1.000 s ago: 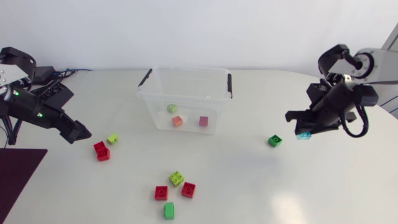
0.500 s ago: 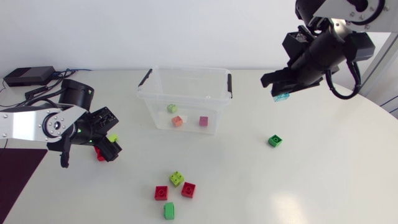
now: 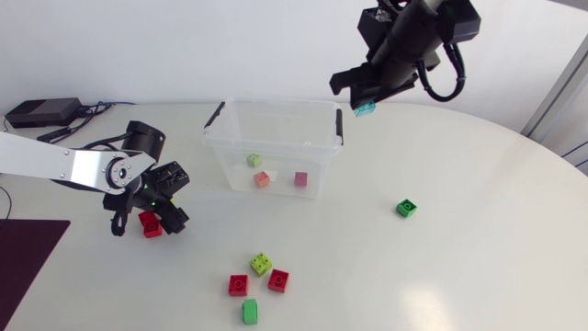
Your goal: Pick up the duplo bricks and place them in the container
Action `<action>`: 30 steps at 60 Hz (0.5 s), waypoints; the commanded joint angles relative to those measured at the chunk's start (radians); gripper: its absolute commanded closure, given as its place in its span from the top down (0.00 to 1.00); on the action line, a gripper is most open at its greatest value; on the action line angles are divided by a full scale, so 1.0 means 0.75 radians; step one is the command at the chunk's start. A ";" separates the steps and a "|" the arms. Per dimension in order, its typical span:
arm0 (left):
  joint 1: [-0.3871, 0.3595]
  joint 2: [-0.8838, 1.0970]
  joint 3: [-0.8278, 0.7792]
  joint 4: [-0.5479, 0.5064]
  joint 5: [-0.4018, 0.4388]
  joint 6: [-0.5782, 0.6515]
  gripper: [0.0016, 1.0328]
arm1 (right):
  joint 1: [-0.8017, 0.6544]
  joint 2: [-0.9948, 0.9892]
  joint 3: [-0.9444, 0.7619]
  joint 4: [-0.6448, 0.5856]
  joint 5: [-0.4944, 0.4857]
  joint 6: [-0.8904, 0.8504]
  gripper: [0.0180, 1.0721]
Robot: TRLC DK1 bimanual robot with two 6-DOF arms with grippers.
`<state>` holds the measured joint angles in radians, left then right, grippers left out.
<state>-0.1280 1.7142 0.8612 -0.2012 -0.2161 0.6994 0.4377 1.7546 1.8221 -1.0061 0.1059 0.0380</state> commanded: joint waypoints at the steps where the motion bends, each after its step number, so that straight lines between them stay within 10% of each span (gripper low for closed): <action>1: 0.013 0.052 0.048 -0.002 -0.021 -0.024 0.83 | 0.040 0.076 0.076 -0.006 0.004 0.033 0.35; 23: 0.060 0.110 0.085 0.002 -0.033 -0.020 0.71 | 0.136 0.352 0.328 0.049 -0.023 0.019 0.35; 30: 0.068 0.116 0.093 0.002 -0.033 -0.020 0.53 | 0.155 0.416 0.395 0.051 -0.020 0.005 0.37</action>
<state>-0.0849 1.7767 0.9054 -0.1997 -0.2352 0.6994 0.5419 2.0258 2.0731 -0.9691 0.0906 0.0444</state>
